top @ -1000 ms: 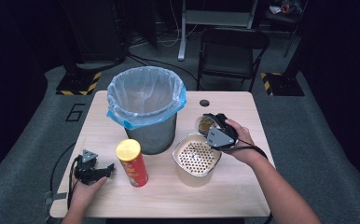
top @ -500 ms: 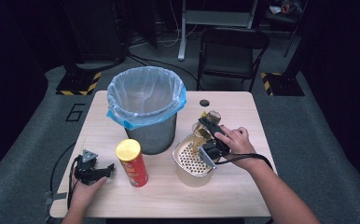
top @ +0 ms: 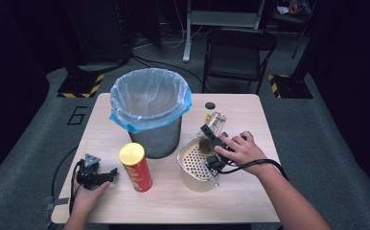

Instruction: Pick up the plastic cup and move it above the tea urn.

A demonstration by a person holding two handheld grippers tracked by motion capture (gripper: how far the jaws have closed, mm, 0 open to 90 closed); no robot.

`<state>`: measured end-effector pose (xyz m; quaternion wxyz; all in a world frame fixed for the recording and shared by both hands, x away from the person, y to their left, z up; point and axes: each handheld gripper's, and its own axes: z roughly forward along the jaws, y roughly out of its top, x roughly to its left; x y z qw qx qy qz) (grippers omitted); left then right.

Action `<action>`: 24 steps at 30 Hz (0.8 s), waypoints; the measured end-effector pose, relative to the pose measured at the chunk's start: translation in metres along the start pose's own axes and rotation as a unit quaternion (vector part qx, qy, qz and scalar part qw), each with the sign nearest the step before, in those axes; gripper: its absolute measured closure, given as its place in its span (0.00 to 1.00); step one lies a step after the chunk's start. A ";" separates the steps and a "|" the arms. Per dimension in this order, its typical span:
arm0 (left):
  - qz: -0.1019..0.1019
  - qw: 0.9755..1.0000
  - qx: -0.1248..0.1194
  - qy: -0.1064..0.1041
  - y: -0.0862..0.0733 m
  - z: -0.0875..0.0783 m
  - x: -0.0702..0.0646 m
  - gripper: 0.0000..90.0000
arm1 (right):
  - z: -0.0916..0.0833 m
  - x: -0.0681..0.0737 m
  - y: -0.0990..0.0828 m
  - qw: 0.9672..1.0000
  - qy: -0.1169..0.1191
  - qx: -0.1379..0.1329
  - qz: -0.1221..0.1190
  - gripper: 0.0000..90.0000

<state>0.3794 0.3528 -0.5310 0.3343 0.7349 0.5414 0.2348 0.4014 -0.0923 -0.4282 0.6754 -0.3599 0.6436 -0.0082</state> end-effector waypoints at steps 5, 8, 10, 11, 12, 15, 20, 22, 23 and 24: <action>0.000 1.000 0.000 0.000 0.000 0.000 0.000 0.16 | -0.001 -0.002 0.000 1.000 -0.021 -0.002 0.010 0.43; 0.000 1.000 0.000 0.000 0.000 0.000 0.000 0.16 | -0.002 0.000 0.002 1.000 -0.003 -0.006 0.007 0.43; 0.000 1.000 0.000 0.000 0.000 0.000 0.000 0.16 | -0.003 -0.002 0.002 1.000 0.000 -0.008 0.002 0.43; 0.000 1.000 0.000 0.000 0.000 0.000 0.000 0.15 | -0.003 -0.002 0.002 1.000 0.003 -0.009 0.004 0.43; 0.000 1.000 0.000 0.000 0.000 0.000 0.000 0.15 | -0.003 -0.002 0.002 1.000 0.001 -0.007 0.011 0.43; 0.000 1.000 0.000 0.000 0.000 0.000 0.000 0.16 | -0.002 -0.002 0.002 1.000 0.005 -0.008 0.012 0.43; 0.000 1.000 0.000 0.000 0.000 0.000 0.000 0.15 | -0.002 -0.002 0.001 1.000 0.002 -0.006 0.016 0.43; 0.001 1.000 0.003 -0.001 0.000 0.000 0.000 0.15 | -0.002 -0.004 0.002 1.000 0.001 -0.008 0.009 0.43; 0.000 1.000 0.000 0.000 0.000 0.000 0.000 0.15 | -0.002 -0.002 0.002 1.000 0.006 -0.006 0.020 0.43; 0.000 1.000 0.002 0.000 0.000 0.000 0.000 0.16 | -0.002 -0.002 0.002 1.000 0.006 -0.007 0.020 0.43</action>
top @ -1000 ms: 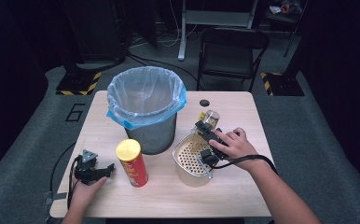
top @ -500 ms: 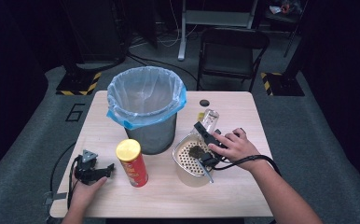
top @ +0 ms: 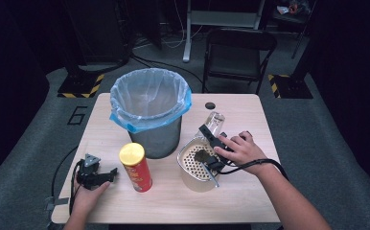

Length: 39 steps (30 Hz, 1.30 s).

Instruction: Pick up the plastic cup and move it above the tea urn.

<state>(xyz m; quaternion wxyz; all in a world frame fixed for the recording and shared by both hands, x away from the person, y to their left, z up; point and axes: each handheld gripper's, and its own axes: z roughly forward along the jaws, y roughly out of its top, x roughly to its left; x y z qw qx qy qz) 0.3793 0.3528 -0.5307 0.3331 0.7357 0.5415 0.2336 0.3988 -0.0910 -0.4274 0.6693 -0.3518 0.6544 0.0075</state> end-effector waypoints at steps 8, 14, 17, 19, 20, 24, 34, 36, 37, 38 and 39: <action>0.000 1.000 -0.002 0.000 0.000 0.000 0.000 0.15 | 0.001 0.000 -0.001 1.000 0.003 0.003 0.003 0.42; 0.000 1.000 0.001 0.000 0.000 0.000 0.000 0.15 | 0.001 -0.003 -0.002 0.999 -0.032 0.003 0.001 0.42; 0.000 1.000 -0.002 0.000 0.000 0.000 0.000 0.15 | 0.001 -0.003 -0.002 1.000 -0.027 0.002 0.001 0.42; 0.000 1.000 -0.002 0.000 0.000 0.000 0.000 0.15 | 0.001 -0.003 -0.002 1.000 -0.028 0.001 0.001 0.42; 0.000 1.000 -0.002 0.000 0.000 0.000 0.000 0.16 | 0.001 -0.003 -0.002 1.000 -0.028 0.000 -0.001 0.43; 0.000 1.000 -0.001 0.000 0.000 0.000 0.000 0.15 | 0.001 -0.004 -0.002 0.999 -0.035 0.001 0.004 0.43; 0.000 1.000 0.000 0.000 0.000 0.000 0.000 0.15 | 0.001 -0.005 -0.002 0.999 -0.034 0.002 0.002 0.42; 0.000 1.000 0.000 0.000 0.000 0.000 0.000 0.15 | 0.001 -0.006 -0.002 0.999 -0.037 -0.002 -0.002 0.42; 0.000 1.000 -0.002 0.000 0.000 0.000 0.000 0.16 | 0.001 -0.006 -0.002 0.999 -0.036 -0.002 -0.004 0.42; 0.000 1.000 0.001 0.000 0.000 0.000 0.000 0.15 | 0.001 -0.006 -0.002 0.999 -0.036 0.001 -0.001 0.42; 0.000 1.000 0.000 0.000 0.000 0.000 0.000 0.15 | 0.001 -0.006 -0.002 0.999 -0.036 0.001 -0.001 0.42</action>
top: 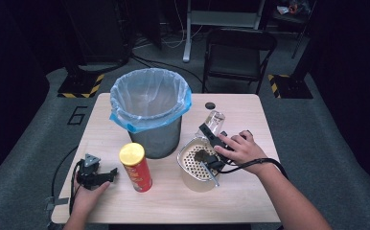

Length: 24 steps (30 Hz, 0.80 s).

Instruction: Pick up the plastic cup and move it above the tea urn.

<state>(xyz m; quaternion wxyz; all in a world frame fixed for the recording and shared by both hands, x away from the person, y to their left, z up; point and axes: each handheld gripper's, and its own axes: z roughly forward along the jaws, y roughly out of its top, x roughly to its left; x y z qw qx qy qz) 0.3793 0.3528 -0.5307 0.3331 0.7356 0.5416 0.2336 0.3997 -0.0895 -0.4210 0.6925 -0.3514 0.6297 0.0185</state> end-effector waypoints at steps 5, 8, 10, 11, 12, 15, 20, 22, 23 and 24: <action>0.000 1.000 -0.002 0.000 0.000 0.000 0.000 0.15 | -0.001 0.000 -0.001 1.000 -0.003 0.003 0.004 0.42; 0.000 1.000 0.000 0.000 0.000 0.000 0.000 0.16 | -0.001 0.000 0.000 1.000 -0.006 0.001 0.000 0.42; 0.000 1.000 0.001 0.000 0.000 0.000 0.000 0.16 | 0.000 -0.002 0.000 1.000 -0.005 -0.003 -0.007 0.42; 0.000 1.000 -0.002 0.000 0.000 0.000 0.000 0.16 | 0.000 -0.002 0.000 1.000 -0.005 -0.003 -0.007 0.42; 0.000 1.000 -0.002 0.000 0.000 0.000 0.000 0.15 | -0.001 0.000 0.000 1.000 -0.008 -0.001 0.007 0.42; 0.000 1.000 -0.002 0.000 0.000 0.000 0.000 0.16 | 0.000 -0.001 0.000 1.000 -0.003 -0.004 0.001 0.42; 0.000 1.000 -0.002 0.000 0.000 0.000 0.000 0.16 | -0.001 -0.001 -0.001 1.000 -0.008 0.001 0.011 0.42; 0.000 1.000 -0.001 0.000 0.000 0.000 0.000 0.16 | -0.001 -0.001 -0.002 1.000 -0.008 0.004 0.014 0.42; 0.000 1.000 -0.001 0.000 0.000 0.000 0.000 0.16 | -0.001 -0.001 -0.002 1.000 -0.008 0.004 0.014 0.42; 0.000 1.000 -0.002 0.000 0.000 0.000 0.000 0.16 | -0.001 -0.001 -0.002 1.000 -0.008 0.004 0.014 0.42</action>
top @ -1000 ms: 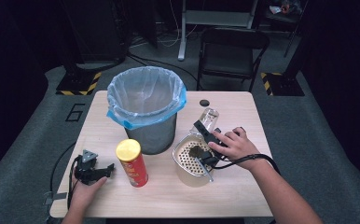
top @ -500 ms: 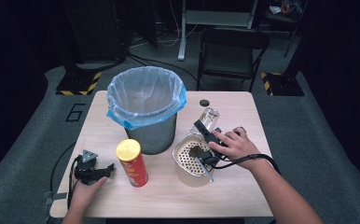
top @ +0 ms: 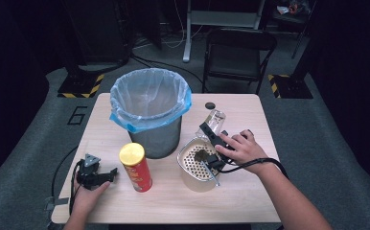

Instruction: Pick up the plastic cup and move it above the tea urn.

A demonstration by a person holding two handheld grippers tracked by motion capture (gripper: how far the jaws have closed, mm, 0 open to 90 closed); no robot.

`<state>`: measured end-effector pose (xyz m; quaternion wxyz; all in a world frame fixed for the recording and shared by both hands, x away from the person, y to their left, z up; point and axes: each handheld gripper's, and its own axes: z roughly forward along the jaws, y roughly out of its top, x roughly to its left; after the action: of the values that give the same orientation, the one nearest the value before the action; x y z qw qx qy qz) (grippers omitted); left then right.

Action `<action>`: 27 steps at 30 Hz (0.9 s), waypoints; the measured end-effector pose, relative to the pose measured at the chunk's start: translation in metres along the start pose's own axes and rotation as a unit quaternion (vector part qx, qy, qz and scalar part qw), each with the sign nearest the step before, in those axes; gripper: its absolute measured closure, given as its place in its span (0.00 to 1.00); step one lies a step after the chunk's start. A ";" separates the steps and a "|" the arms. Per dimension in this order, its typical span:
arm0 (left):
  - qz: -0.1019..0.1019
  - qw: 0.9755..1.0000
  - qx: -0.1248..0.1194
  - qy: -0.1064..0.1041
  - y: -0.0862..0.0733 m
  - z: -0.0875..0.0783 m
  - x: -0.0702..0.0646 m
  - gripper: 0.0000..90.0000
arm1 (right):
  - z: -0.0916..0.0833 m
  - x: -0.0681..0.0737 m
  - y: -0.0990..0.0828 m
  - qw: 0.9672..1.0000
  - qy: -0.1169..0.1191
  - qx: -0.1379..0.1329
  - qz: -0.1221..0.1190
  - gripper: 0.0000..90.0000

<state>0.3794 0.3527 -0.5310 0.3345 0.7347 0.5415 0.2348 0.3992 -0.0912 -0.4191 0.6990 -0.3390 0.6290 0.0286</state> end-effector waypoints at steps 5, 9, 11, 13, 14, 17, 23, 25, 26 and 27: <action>0.000 1.000 0.000 0.000 0.000 0.000 0.000 0.16 | -0.001 0.000 0.001 1.000 -0.006 0.001 0.004 0.42; 0.000 1.000 0.000 0.000 0.000 0.000 0.000 0.15 | 0.000 0.001 0.001 1.000 -0.005 0.000 0.007 0.42; 0.000 1.000 0.000 0.000 0.000 0.000 0.000 0.16 | 0.000 0.000 0.001 1.000 -0.005 0.001 0.017 0.42; 0.000 1.000 0.002 0.000 0.000 0.000 0.000 0.16 | -0.001 0.000 -0.001 0.999 -0.005 0.003 0.045 0.42; 0.000 1.000 0.000 0.000 0.000 0.000 0.000 0.16 | 0.000 -0.004 -0.001 0.999 -0.005 -0.002 0.041 0.42; 0.000 1.000 0.000 0.000 0.000 0.000 0.000 0.16 | 0.001 -0.008 -0.007 0.991 0.002 0.007 0.133 0.42; 0.000 1.000 0.000 0.000 0.000 0.000 0.000 0.15 | 0.011 -0.023 -0.034 0.923 0.032 0.017 0.384 0.42; 0.001 1.000 0.003 -0.001 0.000 0.000 0.000 0.15 | 0.017 -0.026 -0.046 0.883 0.042 0.020 0.468 0.42; 0.001 1.000 0.002 0.000 0.000 0.000 0.000 0.15 | 0.020 -0.027 -0.053 0.858 0.050 0.019 0.511 0.42; 0.000 1.000 0.001 0.000 0.000 0.000 0.000 0.15 | 0.023 -0.027 -0.058 0.830 0.059 0.022 0.554 0.42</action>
<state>0.3793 0.3528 -0.5309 0.3340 0.7352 0.5413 0.2343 0.4402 -0.1133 -0.3695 0.5348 0.0804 0.7519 0.3770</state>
